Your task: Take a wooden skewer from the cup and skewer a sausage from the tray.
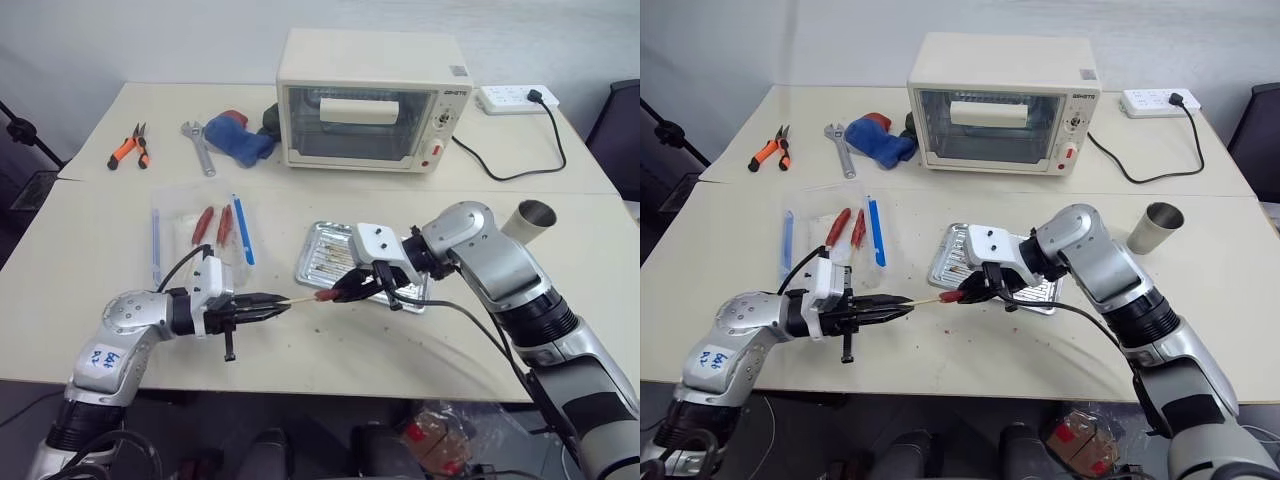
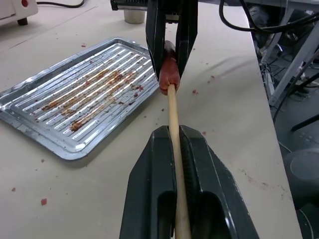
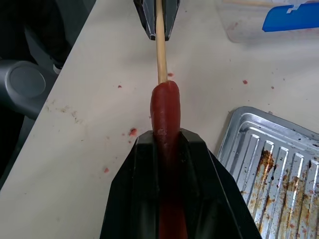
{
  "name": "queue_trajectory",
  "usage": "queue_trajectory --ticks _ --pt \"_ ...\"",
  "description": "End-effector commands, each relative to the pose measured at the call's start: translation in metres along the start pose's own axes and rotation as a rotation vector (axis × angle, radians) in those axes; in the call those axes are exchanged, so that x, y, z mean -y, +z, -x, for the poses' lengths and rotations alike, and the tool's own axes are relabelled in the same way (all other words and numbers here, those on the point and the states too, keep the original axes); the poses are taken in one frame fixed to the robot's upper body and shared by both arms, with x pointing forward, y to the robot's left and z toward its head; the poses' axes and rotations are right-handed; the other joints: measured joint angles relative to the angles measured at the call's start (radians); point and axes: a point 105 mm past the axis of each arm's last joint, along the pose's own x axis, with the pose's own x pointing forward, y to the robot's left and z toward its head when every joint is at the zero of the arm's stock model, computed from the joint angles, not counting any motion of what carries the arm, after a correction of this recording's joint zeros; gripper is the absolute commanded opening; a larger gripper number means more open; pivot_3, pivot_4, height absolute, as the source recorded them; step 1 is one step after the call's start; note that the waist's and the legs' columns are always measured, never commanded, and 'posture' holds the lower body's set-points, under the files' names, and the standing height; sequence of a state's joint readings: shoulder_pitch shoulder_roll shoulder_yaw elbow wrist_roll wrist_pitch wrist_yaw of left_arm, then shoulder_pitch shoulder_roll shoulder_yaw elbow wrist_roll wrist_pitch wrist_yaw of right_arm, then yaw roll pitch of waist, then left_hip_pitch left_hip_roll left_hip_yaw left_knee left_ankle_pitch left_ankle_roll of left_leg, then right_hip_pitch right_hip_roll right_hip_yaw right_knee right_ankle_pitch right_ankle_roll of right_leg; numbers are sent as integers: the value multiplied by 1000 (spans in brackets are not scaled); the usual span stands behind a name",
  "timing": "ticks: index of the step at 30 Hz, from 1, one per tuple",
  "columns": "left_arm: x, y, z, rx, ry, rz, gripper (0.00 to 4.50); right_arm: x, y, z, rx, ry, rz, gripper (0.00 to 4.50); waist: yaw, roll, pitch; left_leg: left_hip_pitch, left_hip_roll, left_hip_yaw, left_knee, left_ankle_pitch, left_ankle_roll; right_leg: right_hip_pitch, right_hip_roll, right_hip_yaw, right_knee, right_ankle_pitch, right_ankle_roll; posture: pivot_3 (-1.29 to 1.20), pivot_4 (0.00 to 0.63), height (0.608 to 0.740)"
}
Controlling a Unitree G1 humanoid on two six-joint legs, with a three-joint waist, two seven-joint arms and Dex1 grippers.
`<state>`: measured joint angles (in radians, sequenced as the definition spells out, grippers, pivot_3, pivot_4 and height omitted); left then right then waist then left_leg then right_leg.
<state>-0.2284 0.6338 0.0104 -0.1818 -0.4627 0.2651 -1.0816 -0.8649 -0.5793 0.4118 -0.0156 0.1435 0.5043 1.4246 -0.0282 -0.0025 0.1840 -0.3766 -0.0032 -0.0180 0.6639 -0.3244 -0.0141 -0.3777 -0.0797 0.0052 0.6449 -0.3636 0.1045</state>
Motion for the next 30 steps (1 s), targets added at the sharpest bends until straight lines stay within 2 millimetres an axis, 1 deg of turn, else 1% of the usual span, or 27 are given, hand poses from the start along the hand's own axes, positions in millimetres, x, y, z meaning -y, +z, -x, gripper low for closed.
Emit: queue_trajectory --ticks 1,5,8,10,15,19,21,22,24,25,27,28,29,30 --pt "5 10 -15 37 -53 -44 0 -4 23 -6 35 30 93 325 0 0 0 0 0 0 0 0 0 0 0 0 0 0 0 0 150 740" --pt "8 13 -28 50 -88 -50 0 -4 30 -11 49 41 106 325 -1 0 0 0 0 0 0 0 0 0 0 0 0 0 0 0 150 740" --pt "10 19 -45 74 -120 -55 0 -7 35 -17 68 66 118 325 0 0 0 0 0 0 0 0 0 0 0 0 1 0 0 0 150 740" --pt "11 21 -50 81 -127 -57 0 -10 37 -18 76 77 121 325 1 0 0 0 0 0 1 0 0 0 0 0 1 0 0 0 150 740" --pt "12 26 -57 90 -136 -56 0 -16 40 -20 93 108 128 325 0 0 0 0 0 0 1 0 0 0 0 0 1 0 0 0 150 740" --pt "12 29 -57 89 -135 -58 0 -19 39 -16 106 116 100 325 0 0 0 0 0 0 1 0 0 0 0 0 1 0 0 0 150 740" --pt "9 31 -49 78 -114 -68 0 -13 26 -5 78 53 74 968 1 0 0 0 0 0 1 0 0 0 0 0 1 0 0 0 150 740" --pt "8 32 -47 74 -106 -71 0 -12 22 -1 66 35 62 1202 1 0 0 0 0 0 1 0 0 0 0 0 1 0 0 0 150 740" --pt "5 33 -40 64 -88 -75 0 -14 13 7 46 34 58 1816 1 0 0 -1 0 0 1 0 0 0 0 0 1 0 0 0 150 740" --pt "3 32 -31 43 -69 -77 0 -17 7 16 45 25 49 2201 1 0 0 -1 0 0 1 0 0 0 0 0 1 0 1 0 150 740" --pt "0 30 -16 7 -44 -73 0 -19 0 32 56 -13 29 2819 3 0 0 -1 0 -1 1 0 0 0 0 0 0 0 0 0 150 740" --pt "0 31 -8 0 -37 -72 0 -25 -6 41 38 -11 1 3218 2 0 0 -1 0 -1 1 0 0 0 0 0 0 0 0 0 150 740" --pt "1 32 -1 -1 -30 -64 0 -32 -13 50 24 -9 -19 3475 3 0 0 -1 0 0 1 0 0 0 0 0 -1 0 0 0 150 740" --pt "2 33 5 -3 -21 -57 0 -38 -18 57 13 -19 -33 3859 4 0 0 -1 0 0 1 0 0 0 0 0 -1 0 0 0 150 740"
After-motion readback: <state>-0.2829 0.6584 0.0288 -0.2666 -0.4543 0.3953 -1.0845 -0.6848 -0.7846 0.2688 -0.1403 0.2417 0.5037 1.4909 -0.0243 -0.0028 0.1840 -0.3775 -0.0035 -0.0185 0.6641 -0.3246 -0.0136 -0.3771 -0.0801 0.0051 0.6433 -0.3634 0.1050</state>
